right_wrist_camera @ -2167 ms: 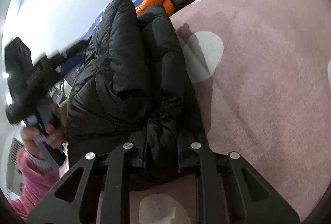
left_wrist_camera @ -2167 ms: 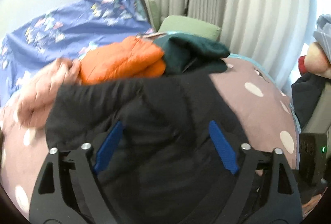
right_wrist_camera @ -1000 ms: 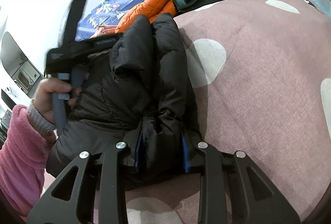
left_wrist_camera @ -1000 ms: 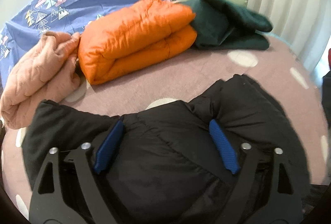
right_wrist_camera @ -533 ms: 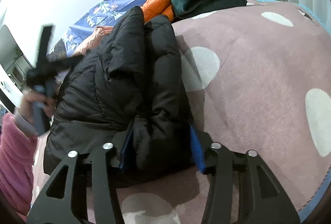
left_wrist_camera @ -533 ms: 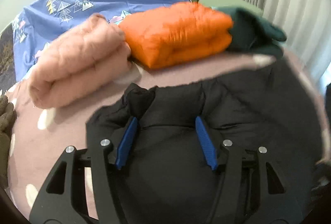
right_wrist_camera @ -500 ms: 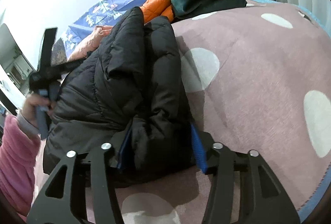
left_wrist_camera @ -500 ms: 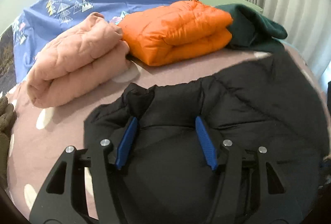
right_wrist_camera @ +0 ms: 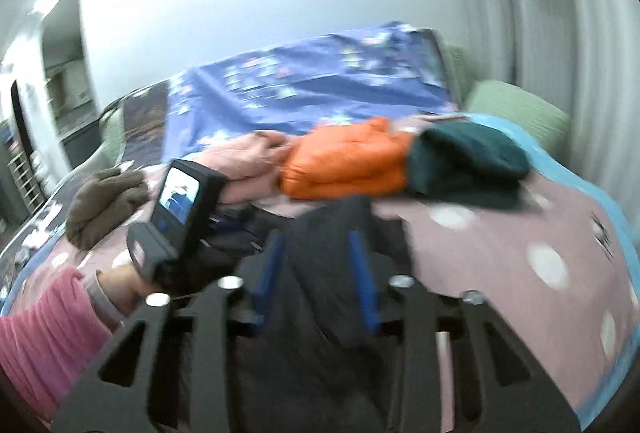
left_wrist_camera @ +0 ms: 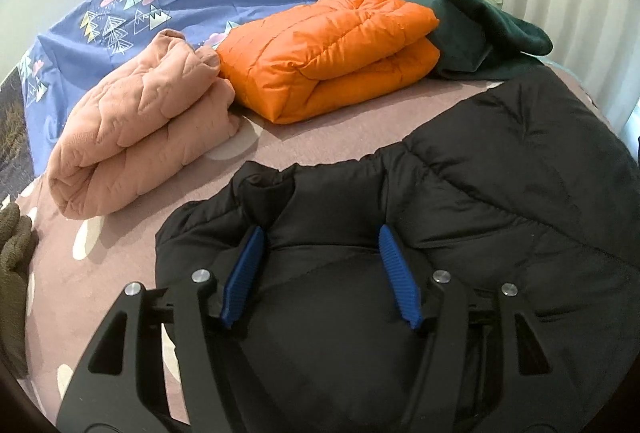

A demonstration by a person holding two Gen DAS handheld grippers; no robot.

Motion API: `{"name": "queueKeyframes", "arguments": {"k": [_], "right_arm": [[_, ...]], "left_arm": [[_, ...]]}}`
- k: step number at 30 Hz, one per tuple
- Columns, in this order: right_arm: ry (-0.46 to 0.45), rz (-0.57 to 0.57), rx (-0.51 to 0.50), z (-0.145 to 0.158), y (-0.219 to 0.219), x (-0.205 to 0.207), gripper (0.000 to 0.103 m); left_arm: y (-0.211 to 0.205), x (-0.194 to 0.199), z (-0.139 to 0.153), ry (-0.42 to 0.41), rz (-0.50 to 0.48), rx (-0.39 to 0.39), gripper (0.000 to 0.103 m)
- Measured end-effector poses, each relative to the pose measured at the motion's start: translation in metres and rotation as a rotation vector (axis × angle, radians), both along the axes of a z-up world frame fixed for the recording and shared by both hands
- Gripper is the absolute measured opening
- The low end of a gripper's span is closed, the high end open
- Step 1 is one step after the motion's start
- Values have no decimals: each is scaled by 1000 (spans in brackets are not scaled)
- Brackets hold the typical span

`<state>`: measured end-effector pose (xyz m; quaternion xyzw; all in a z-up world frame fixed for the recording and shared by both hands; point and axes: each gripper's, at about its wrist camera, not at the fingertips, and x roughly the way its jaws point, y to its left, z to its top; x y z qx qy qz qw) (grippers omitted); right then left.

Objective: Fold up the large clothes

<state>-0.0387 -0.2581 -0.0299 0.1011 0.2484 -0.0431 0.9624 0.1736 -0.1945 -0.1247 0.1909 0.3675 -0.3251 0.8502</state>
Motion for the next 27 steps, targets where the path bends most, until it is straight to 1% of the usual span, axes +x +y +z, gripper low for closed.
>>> {"name": "queueKeyframes", "arguments": {"k": [1, 3, 5, 6, 7, 8, 9, 10, 11, 13, 14, 17, 20, 23, 27], "right_arm": [[26, 5, 14, -6, -2, 22, 12], [84, -13, 21, -24, -11, 54, 11], [154, -72, -18, -46, -20, 76, 11], [207, -141, -55, -67, -32, 86, 6], [231, -174, -60, -81, -39, 91, 0], [249, -202, -30, -97, -49, 92, 0], [246, -221, 27, -109, -60, 89, 0], [235, -234, 93, -117, -68, 83, 0], [226, -234, 123, -121, -71, 80, 0], [219, -231, 112, -124, -68, 77, 0], [221, -229, 108, -125, -67, 78, 0], [232, -211, 141, -133, -71, 83, 0], [235, -199, 172, -134, -73, 84, 0], [228, -196, 174, -133, -72, 81, 0], [227, -196, 173, -134, -73, 80, 0]], "left_arm": [[-1, 0, 0, 0, 1, -1, 62], [0, 0, 0, 2, 1, -12, 62], [2, 1, 0, 8, -1, -27, 62], [3, 2, 0, 10, -4, -33, 62], [5, 3, 0, 13, -5, -40, 63], [7, 4, 0, 21, -8, -55, 64], [9, 6, 1, 35, -18, -83, 64], [10, 7, 0, 40, -26, -95, 65], [11, 7, -1, 41, -41, -107, 65], [14, 7, -5, 36, -62, -135, 66], [15, 7, -7, 37, -63, -147, 66], [17, 7, -13, 35, -55, -169, 66], [19, 9, -17, 39, -58, -193, 66], [21, 10, -18, 42, -65, -212, 66], [22, 11, -19, 42, -66, -215, 66]]}}
